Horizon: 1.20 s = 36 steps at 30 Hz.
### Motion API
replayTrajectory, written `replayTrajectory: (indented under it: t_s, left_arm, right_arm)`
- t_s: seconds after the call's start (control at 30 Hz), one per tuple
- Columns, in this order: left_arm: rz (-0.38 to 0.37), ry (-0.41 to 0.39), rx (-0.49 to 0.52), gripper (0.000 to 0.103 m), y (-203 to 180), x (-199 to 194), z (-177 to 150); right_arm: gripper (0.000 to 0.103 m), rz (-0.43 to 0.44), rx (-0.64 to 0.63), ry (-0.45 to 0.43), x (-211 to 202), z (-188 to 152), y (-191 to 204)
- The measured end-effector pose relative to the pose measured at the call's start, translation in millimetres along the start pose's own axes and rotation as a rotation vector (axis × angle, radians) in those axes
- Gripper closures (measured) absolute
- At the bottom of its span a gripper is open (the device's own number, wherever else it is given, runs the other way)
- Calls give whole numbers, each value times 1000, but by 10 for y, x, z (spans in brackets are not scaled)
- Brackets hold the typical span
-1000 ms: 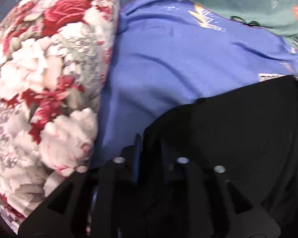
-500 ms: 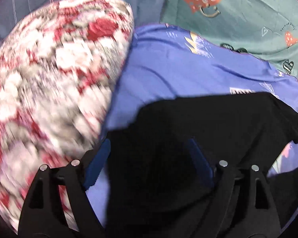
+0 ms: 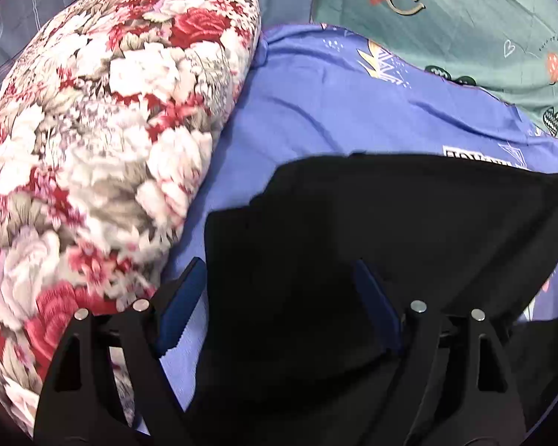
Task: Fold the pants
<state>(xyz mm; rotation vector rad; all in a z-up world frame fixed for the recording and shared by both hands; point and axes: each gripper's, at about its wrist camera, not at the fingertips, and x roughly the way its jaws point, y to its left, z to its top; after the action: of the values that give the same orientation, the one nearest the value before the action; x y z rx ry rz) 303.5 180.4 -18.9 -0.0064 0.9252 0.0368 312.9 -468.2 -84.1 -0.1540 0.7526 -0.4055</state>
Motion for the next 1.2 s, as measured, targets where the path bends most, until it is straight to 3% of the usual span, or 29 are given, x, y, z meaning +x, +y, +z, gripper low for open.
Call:
replayTrajectory:
  t_s: [0.03,0.07,0.1,0.2,0.23,0.3,0.37,0.4,0.43,0.47,0.53,0.63,0.77,0.87,0.97,1.07,1.13,1.2]
  left_arm:
    - [9,1,10,19,2,14,35]
    - [15,2,23,16,-2,21,71]
    - [24,1,40,14,-11,28,99]
    - [75,-26,128,9,-50,37,211]
    - [80,-36,163,7,-60,50,253]
    - [93,-40,205,7,-68,110,333]
    - [94,-28,216,7,-57,228,408]
    - [82,-20,207,7,-38,290,452]
    - [66,-10,200,7,-26,333,480]
    - [49,3,195,7,-19,383,507]
    - [11,30,195,7,-27,501,557]
    - [-15,60,244,7,-77,647,572]
    - [-36,77,301,7,-158,800,601]
    - [-73,80,298,7,-187,849,626]
    - [-103,86,283,16,-194,883,648]
    - [-131,103,295,32,-208,910,664]
    - [-173,117,288,59,-201,913,672]
    - [-213,131,275,76,-202,908,671]
  right_arm:
    - [36,-93,-43,71,167,-39,102]
    - [31,-120,-73,108,252,-55,158]
    - [31,-145,-96,92,241,-65,197]
    - [28,-189,-29,-12,-70,-67,178]
    - [23,-161,-5,-52,-212,-85,177]
    - [20,1,8,-104,-421,-131,207]
    - [20,184,3,-15,-359,-196,252]
    - [20,217,-8,50,-266,-244,286]
    - [20,195,-33,125,-123,-305,323]
    - [19,172,-35,145,-78,-320,327]
    - [19,145,8,118,-152,-243,303]
    - [18,278,33,-32,-524,-8,449]
    - [12,479,-170,-61,-787,318,1152]
    - [12,510,-352,-70,-861,414,1767]
    - [12,522,-475,-48,-772,483,2216]
    - [12,514,-538,-45,-742,515,2523]
    - [15,539,-571,-24,-692,526,2634]
    - [31,565,-601,8,-659,539,2751]
